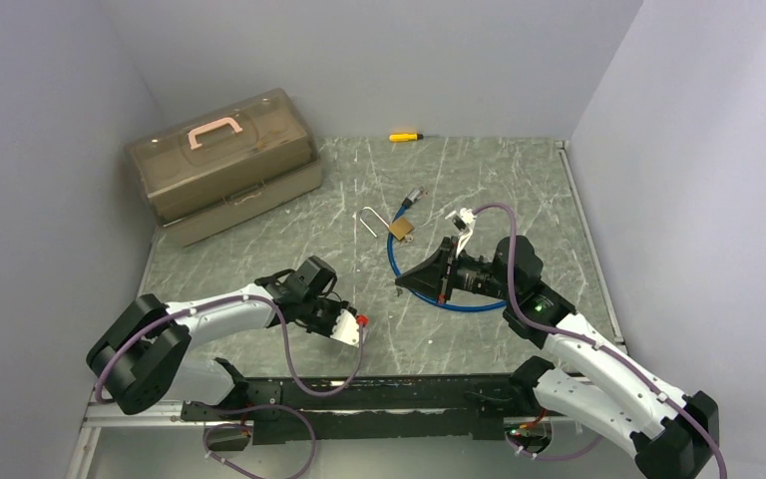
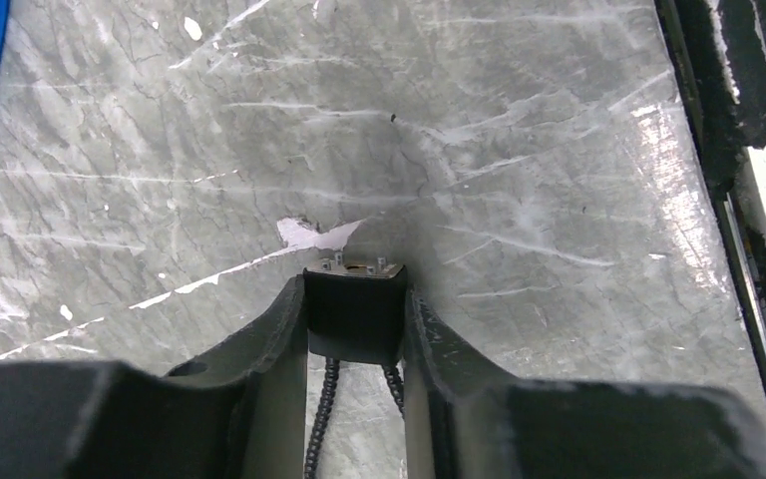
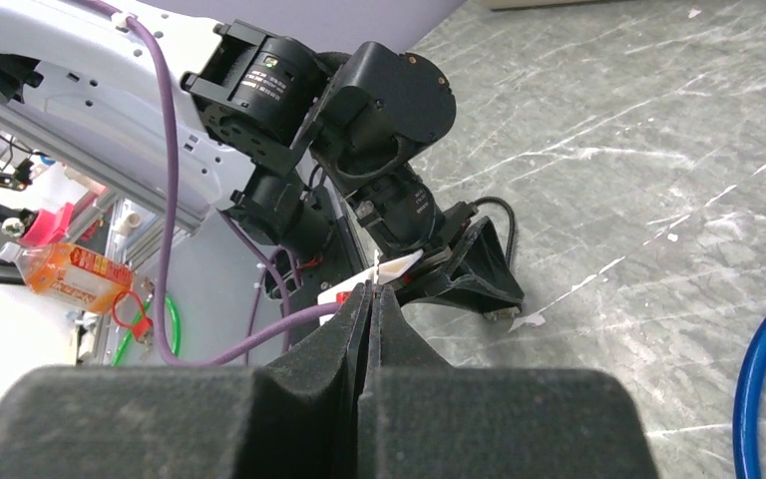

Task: Unlock with the key

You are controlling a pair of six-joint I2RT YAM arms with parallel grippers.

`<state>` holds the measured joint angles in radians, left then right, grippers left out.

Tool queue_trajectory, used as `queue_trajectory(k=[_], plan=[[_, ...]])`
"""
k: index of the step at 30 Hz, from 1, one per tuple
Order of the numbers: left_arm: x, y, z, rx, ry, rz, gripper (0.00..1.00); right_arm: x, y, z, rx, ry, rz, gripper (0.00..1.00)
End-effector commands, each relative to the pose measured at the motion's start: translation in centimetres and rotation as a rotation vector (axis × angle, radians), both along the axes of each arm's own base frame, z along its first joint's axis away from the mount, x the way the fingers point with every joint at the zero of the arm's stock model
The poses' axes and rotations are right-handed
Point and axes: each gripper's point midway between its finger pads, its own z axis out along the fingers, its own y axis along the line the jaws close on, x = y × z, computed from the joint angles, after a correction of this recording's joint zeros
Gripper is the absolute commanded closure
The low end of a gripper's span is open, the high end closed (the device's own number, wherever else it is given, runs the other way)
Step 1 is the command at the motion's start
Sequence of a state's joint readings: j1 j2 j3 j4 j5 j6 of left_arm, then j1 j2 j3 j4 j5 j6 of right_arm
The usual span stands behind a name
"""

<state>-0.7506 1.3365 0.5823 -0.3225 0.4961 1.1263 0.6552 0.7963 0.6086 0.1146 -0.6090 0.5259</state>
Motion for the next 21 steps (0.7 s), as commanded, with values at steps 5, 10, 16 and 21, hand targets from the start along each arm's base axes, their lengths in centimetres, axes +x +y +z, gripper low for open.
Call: queue_trajectory(k=[5,10,16,21], plan=[[0.7,1.6,0.0,0.071,-0.049,0.024,1.0,-0.1,0.0,1.3,0.027,-0.004,0.013,1.0],[2.0,0.5,4.8,-0.029,-0.001,0.096,1.0,-0.1,0.4,0.7,0.025,0.031,0.034,1.0],[4.6,-0.4,12.9,-0.209,0.035,0.18,1.0,0.0,1.4,0.9,0.002,0.08,0.089,1.0],[6.3,-0.3,15.7,-0.213,-0.043,0.194,1.0,0.5,2.4,1.9,-0.006,0.149,0.117,1.0]])
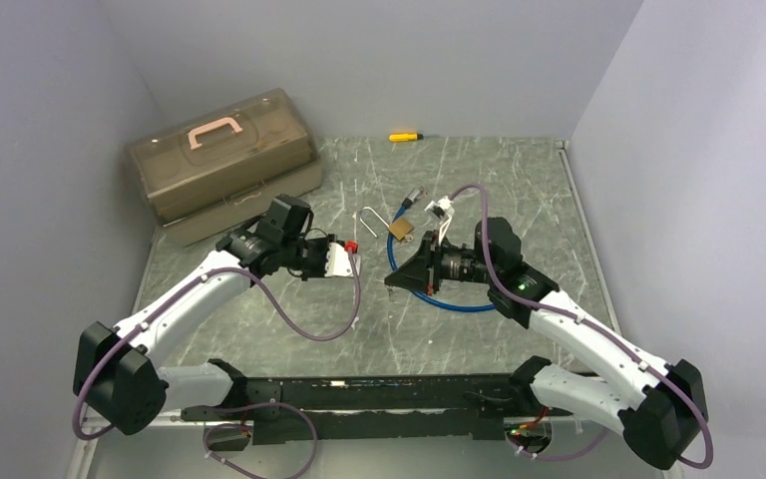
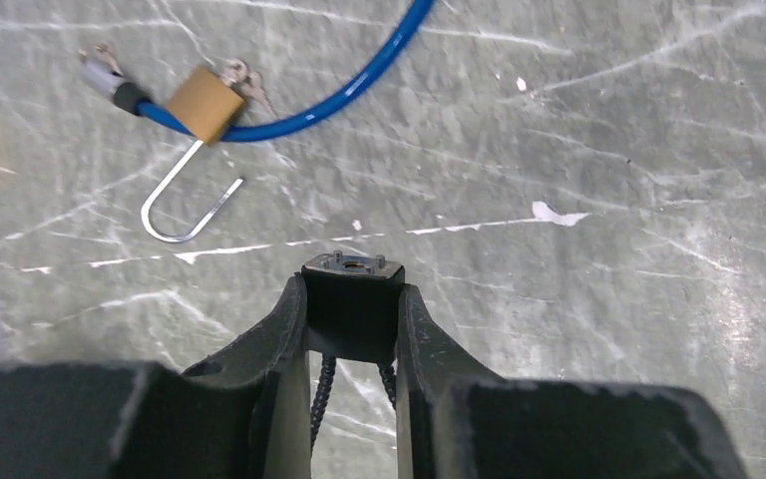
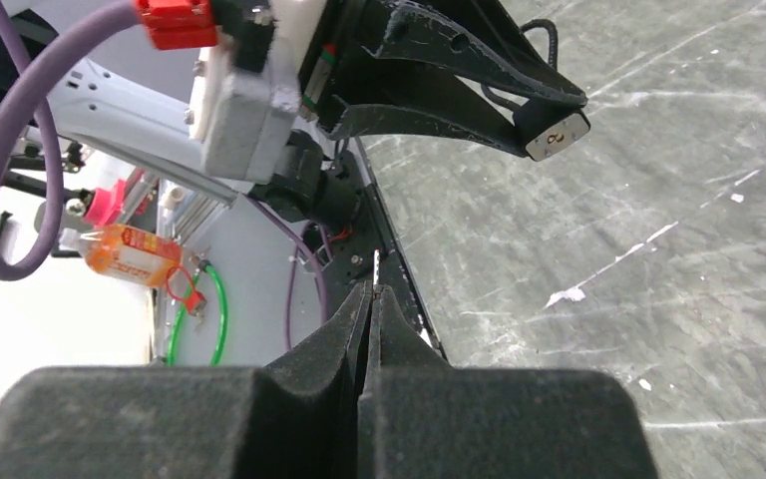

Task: Unlock with the key

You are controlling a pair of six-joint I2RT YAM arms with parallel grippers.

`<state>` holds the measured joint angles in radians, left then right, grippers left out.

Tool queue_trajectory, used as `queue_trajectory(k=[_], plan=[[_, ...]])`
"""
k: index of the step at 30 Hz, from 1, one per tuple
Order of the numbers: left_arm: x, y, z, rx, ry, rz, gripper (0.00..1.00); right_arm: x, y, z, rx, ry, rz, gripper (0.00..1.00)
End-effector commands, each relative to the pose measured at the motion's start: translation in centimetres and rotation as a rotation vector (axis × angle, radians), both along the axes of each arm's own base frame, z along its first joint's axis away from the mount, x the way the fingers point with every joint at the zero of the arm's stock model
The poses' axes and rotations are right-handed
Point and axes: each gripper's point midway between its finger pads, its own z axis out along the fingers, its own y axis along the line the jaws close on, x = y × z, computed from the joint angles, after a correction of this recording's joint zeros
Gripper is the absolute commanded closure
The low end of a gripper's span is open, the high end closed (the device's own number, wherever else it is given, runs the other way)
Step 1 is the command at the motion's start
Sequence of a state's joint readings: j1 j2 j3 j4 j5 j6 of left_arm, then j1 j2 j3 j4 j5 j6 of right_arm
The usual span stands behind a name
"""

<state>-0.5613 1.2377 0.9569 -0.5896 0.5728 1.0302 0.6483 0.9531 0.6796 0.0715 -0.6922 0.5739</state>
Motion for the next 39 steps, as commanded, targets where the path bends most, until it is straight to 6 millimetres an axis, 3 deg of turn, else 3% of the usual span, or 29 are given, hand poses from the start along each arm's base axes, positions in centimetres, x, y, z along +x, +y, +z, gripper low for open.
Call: queue_trajectory(k=[1,9,14,16,24,28,32,35,39], plan=[[-0.4,-0.1,2.4,-0.018,-0.008,-0.018,1.0,0.1,1.0,3.9,0.051,0.006,0.049,1.0],[1.9,0.2,2.6,-0.008,-0.112,0.056,1.0,1.4,2.3,2.0,-0.006,0.091,0.059,1.0],[8.0,2.3,4.7,0.037,-0.369,0.313,1.0,1.8,2.5,1.1,-0.022,0.096,0.063,1.0],[9.4,3.2,5.5,0.053,-0.452,0.393,1.0,1.9,2.7,0.8,-0.022,0.096,0.069,1.0],[5.6,1.1,6.0,-0.044,-0.253,0.296,1.0,3.1,2.9,0.9,-0.04,0.08,0.107,1.0],[4.2,0.5,8.3,-0.083,-0.203,0.273,1.0,3.8,2.7,1.6,-0.052,0.06,0.122,1.0],[2.5,2.7,9.0,0.017,-0.253,0.239,1.0,4.1,2.5,3.2,-0.051,0.017,0.124,1.0],[0.0,4.1,8.5,0.091,-0.287,0.123,1.0,4.1,2.6,3.9,-0.033,0.0,0.13,1.0],[-3.5,4.0,8.3,0.047,-0.3,-0.035,1.0,3.8,2.7,4.8,0.002,-0.02,0.13,1.0]])
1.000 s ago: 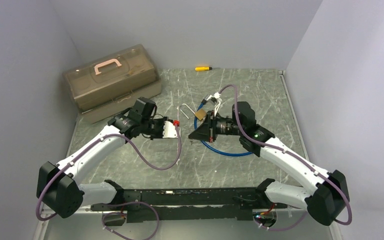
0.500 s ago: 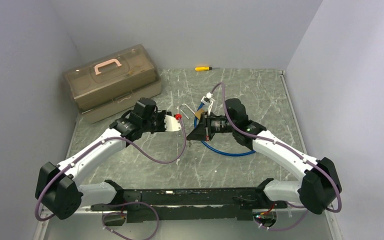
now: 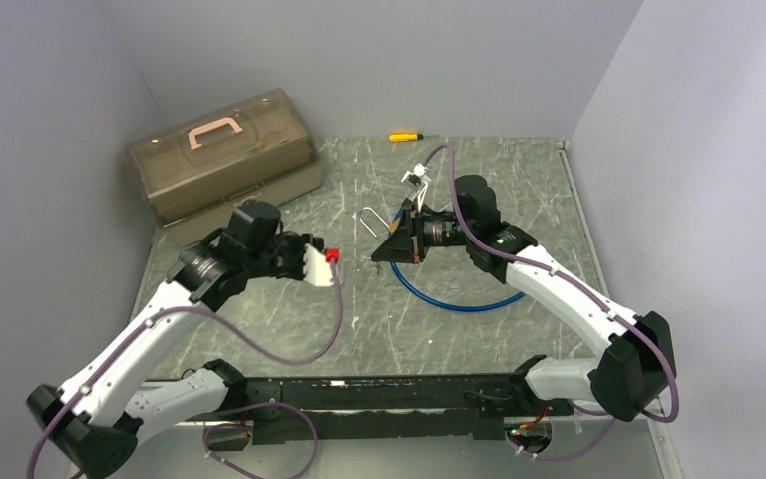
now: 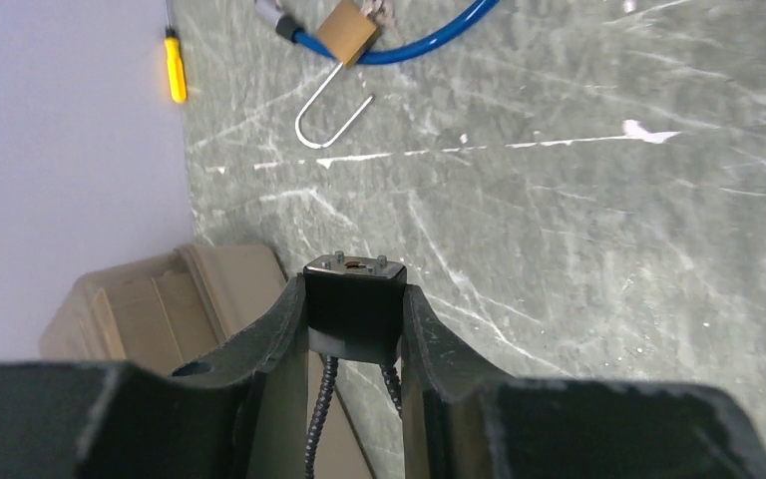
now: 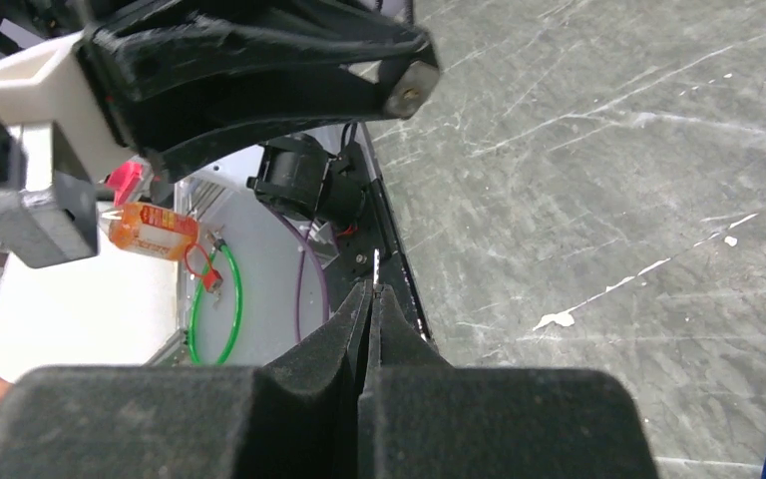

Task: Unlock with the key

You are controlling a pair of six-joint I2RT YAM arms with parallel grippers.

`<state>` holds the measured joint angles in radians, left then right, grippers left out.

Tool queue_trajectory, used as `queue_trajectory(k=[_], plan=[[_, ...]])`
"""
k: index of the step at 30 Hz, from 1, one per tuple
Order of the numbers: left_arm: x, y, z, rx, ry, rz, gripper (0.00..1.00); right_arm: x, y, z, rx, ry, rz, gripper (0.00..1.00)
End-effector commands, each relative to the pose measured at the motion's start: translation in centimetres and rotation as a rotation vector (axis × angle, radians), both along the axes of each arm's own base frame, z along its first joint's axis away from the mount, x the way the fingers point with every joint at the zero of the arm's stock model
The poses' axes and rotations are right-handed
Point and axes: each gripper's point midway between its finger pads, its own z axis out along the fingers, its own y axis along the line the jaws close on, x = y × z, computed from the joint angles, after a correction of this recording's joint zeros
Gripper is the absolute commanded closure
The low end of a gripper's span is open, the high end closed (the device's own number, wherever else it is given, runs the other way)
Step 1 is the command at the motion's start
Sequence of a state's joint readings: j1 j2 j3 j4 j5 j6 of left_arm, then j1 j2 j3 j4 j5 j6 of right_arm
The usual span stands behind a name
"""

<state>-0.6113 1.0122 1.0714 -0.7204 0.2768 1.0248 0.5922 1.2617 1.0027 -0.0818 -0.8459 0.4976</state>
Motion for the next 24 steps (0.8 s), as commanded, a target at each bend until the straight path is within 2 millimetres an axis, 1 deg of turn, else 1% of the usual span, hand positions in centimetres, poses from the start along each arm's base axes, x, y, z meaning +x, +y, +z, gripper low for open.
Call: queue_trajectory(k=[1,3,5,7,9,14,16,24], plan=[[-4.5,-0.1,-0.4,0.011,-0.02,-0.224,1.0,-0.5,0.0,2.9,0.07,-0.085,0.023,1.0],[-5.7,-0.3,-0.8,-0.007,-0.105,-0.312,1.0,-1.0,0.0,2.8,0.068,-0.097,0.027,1.0],[-6.7,-0.7,-0.8,-0.042,-0.261,-0.406,1.0,-1.7,0.2,2.7,0.066,-0.106,0.035,1.0],[-7.1,-1.4,0.1,-0.107,-0.395,-0.433,1.0,-2.2,0.4,2.3,0.058,-0.116,0.04,1.0],[-7.5,-2.1,0.8,-0.13,-0.451,-0.462,1.0,-2.7,0.6,2.0,0.046,-0.134,0.039,1.0],[-6.1,-3.2,4.7,-0.218,-0.482,-0.378,1.0,-3.9,1.3,1.1,0.01,-0.183,0.048,1.0],[-5.7,-3.5,5.6,-0.245,-0.518,-0.363,1.0,-4.1,1.6,0.7,-0.016,-0.205,0.043,1.0],[-4.6,-3.6,6.0,-0.267,-0.634,-0.314,1.0,-3.3,1.2,0.3,-0.034,-0.253,-0.027,1.0]])
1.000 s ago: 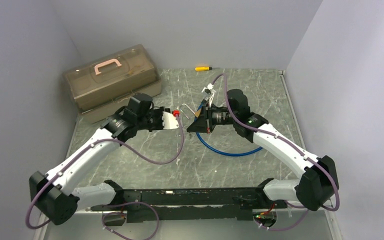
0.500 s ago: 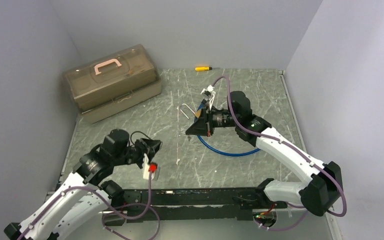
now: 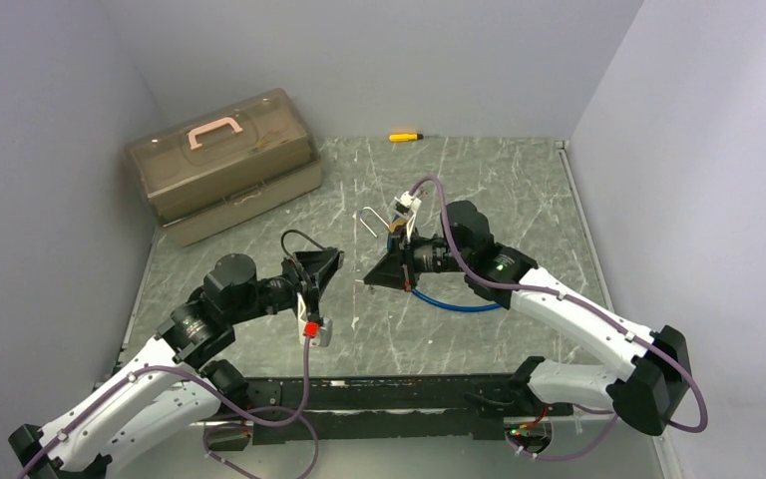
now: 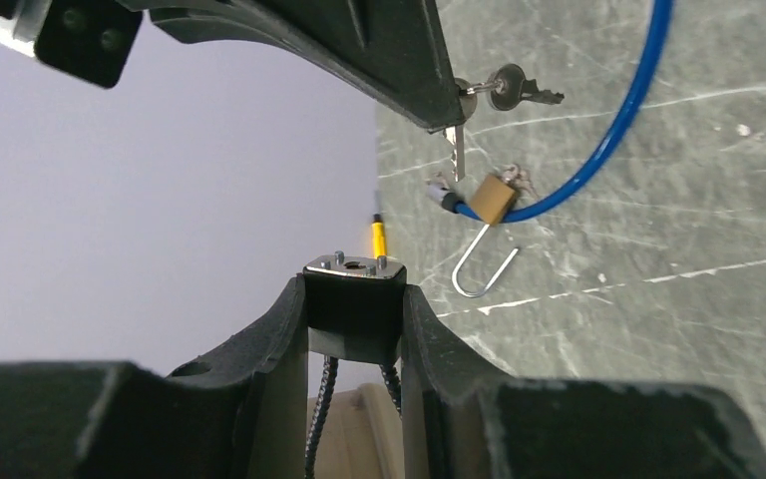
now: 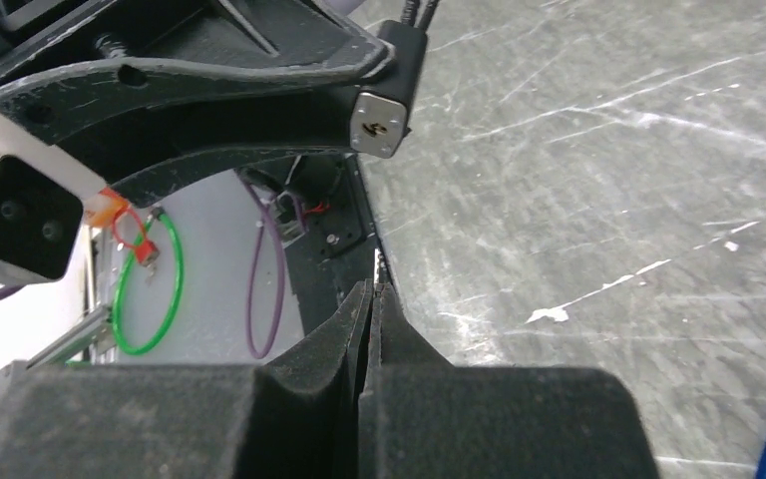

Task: Unlock with the key

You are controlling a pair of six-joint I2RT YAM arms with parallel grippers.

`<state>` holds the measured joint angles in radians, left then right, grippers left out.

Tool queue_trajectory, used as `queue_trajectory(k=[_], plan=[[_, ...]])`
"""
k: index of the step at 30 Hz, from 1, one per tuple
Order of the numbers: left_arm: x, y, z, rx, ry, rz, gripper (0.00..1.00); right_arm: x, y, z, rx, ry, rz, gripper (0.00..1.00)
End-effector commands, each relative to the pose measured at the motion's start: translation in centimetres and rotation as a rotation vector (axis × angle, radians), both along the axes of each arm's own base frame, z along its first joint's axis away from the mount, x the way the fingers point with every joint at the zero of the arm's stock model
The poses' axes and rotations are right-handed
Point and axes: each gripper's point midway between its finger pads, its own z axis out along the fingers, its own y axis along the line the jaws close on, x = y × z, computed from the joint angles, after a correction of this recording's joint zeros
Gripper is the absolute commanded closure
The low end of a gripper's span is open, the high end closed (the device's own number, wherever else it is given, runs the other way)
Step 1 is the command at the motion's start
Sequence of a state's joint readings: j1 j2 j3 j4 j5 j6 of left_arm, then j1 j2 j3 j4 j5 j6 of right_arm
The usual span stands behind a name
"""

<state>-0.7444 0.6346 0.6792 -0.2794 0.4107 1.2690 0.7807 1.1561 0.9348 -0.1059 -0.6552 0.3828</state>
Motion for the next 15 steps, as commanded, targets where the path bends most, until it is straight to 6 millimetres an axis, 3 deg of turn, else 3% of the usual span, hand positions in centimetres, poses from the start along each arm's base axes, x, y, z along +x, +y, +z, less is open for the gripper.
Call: queue_trajectory(k=[1,15], plan=[[0.7,-0.2,2.8,-0.096,-0.136,0.027,1.0,1.3,-0.4,1.3,0.026,-0.095,-0.067,1.0],[0.3,-0.8,1.9,-0.072,-0.211,0.011,1.0,2.1,0.3,3.3,0.104,-0.14,-0.099,1.0]])
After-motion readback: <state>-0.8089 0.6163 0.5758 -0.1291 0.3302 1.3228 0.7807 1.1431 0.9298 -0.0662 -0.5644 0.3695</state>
